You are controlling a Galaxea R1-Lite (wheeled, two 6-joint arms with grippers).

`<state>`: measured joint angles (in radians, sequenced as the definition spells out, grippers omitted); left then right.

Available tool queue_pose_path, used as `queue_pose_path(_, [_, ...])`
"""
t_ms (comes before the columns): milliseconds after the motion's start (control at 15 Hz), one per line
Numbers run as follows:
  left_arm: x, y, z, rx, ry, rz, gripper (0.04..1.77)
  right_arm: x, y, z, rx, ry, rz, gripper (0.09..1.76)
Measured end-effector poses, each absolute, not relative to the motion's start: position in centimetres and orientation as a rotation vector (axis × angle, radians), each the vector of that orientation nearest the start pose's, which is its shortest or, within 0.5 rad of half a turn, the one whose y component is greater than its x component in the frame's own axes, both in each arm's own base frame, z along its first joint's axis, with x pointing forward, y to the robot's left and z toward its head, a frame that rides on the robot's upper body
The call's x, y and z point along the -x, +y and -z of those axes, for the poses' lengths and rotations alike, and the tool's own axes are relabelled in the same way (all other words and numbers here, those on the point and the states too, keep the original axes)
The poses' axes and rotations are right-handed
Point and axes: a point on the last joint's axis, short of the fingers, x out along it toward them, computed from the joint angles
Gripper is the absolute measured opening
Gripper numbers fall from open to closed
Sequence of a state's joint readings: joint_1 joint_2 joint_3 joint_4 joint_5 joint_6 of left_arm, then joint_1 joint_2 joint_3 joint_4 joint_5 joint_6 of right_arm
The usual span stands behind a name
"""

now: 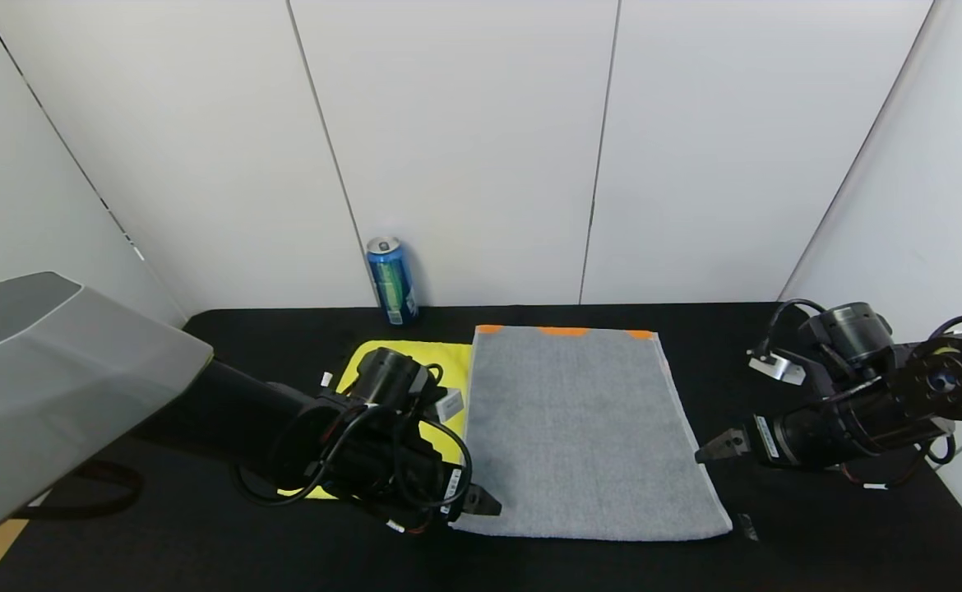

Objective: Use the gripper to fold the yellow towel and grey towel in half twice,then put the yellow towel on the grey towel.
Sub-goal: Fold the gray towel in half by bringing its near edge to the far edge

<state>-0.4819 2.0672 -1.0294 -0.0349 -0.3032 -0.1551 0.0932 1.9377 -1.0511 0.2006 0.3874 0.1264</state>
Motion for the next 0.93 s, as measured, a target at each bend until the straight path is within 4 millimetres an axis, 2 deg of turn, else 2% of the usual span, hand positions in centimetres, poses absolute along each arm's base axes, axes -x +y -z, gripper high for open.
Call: queue_pose_path(933, [-29.8, -18.4, -6.0, 0.011, 1.099, 0.681, 1.7, -32.2, 3.9, -10.1, -0.273, 1.119, -0.363, 1.71])
